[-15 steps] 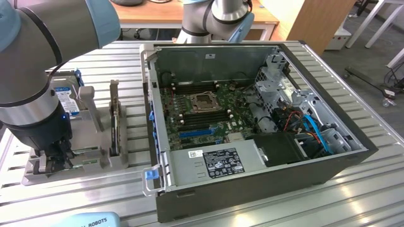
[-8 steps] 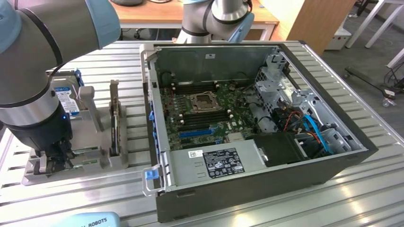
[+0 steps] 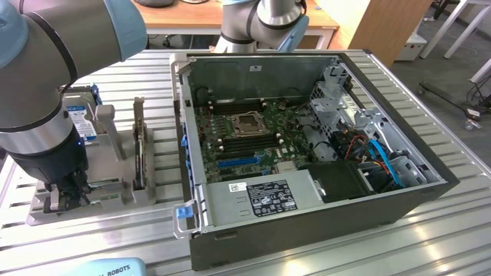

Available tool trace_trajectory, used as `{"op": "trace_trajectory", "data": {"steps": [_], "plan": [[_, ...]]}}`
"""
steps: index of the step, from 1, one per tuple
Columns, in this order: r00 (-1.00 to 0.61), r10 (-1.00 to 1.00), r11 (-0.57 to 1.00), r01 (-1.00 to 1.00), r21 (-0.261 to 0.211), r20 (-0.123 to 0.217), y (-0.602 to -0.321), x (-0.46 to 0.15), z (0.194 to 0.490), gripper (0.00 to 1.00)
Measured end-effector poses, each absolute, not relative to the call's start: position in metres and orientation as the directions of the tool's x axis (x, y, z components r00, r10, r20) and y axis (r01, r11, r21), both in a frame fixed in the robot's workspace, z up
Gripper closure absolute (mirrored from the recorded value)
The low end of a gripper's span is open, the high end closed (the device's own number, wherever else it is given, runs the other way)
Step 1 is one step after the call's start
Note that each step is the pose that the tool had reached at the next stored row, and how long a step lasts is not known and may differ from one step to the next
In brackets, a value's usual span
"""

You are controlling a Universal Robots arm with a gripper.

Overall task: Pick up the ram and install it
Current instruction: 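Pick up the ram and move it above insertion slot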

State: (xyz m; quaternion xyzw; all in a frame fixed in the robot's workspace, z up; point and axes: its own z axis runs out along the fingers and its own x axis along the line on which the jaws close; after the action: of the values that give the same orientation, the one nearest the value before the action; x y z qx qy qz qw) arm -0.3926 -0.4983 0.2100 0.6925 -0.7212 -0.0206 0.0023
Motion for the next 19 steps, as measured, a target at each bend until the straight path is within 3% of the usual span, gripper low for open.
{"op": "trace_trajectory", "data": {"steps": [19], "plan": [[-0.040, -0.999, 0.039, -0.999, 0.033, -0.028, -0.4983, -0.3858, 0.2094, 0.71]]}}
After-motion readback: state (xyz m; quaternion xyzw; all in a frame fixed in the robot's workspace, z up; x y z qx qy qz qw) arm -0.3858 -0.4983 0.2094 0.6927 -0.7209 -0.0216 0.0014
